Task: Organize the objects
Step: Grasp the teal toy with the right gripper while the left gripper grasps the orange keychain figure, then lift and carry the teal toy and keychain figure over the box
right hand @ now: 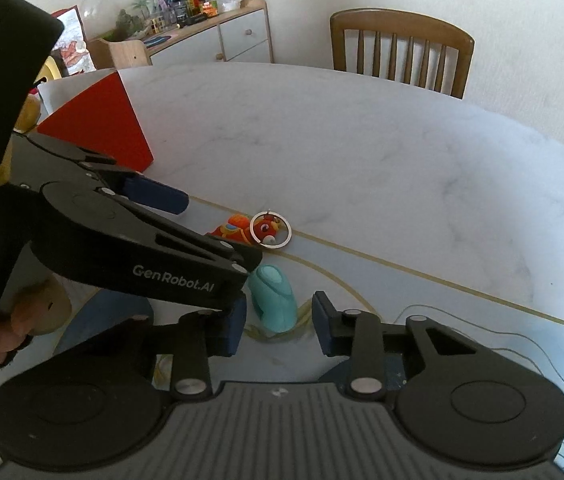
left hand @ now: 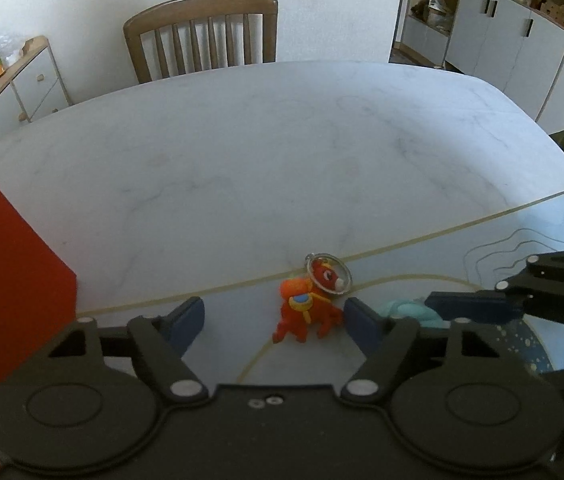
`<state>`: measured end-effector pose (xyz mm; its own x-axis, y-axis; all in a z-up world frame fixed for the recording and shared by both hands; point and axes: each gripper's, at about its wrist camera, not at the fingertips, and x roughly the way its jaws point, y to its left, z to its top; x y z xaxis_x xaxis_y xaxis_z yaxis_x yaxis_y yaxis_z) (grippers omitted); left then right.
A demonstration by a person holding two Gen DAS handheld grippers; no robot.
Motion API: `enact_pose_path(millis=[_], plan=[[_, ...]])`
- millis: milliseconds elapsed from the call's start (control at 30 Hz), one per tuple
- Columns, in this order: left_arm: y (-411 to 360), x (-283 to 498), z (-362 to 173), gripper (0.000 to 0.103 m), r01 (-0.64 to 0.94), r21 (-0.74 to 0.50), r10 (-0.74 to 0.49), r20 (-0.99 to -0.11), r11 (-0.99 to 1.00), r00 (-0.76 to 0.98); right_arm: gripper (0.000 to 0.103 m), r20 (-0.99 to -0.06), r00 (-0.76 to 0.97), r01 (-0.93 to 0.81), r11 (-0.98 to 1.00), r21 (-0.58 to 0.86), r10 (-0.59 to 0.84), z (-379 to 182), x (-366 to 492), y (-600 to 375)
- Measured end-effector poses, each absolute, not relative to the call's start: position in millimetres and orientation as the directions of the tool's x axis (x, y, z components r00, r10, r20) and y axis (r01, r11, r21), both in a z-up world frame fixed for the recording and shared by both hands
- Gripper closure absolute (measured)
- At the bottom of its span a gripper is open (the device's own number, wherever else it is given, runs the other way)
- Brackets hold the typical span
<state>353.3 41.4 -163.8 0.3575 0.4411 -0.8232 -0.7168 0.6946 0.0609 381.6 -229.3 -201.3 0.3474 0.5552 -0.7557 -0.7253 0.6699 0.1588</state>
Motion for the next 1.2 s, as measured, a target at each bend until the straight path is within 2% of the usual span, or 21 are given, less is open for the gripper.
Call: enact_pose_path(millis=[100,300,633,1000,1033,1067,1100,1200], plan=[[40,354,-164,0.046,-0.705,0.052,0.43,-0.823,0.708,0.371,0.07,-0.754,0.346,-0.721,0.672,0.167,0.559,-202,382,-229],[37,356,-163,0.067,-0.689,0.03,0.409,-0.823,0.724,0.394,0.08,-0.744,0.341,-0.712,0.675,0.195,0.575,-202,381,-230],[36,353,-155,0.068,-0.699,0.0,0.403,-0.817,0.715,0.412,0.083,-0.738,0.362,-0.672,0.709,0.216,0.569,-192,373,-236],[16,334,-129,0.07,-0.688,-0.04,0.386,-0.803,0.725,0.454,0.083,-0.727,0.371,-0.651,0.72,0.241,0.578,-155,345,-247],[14,332,-126,0.072,-0.685,-0.043,0.384,-0.801,0.728,0.459,0.083,-0.728,0.369,-0.648,0.721,0.244,0.578,-152,343,-250],[11,330,-123,0.084,-0.681,-0.047,0.382,-0.799,0.73,0.464,0.083,-0.728,0.368,-0.648,0.721,0.244,0.578,-149,341,-252],[9,328,-121,0.09,-0.675,-0.056,0.369,-0.803,0.736,0.468,0.083,-0.73,0.367,-0.649,0.721,0.244,0.577,-146,339,-253],[2,321,-116,0.09,-0.67,-0.065,0.357,-0.806,0.739,0.473,0.083,-0.732,0.362,-0.649,0.72,0.246,0.577,-137,331,-256]])
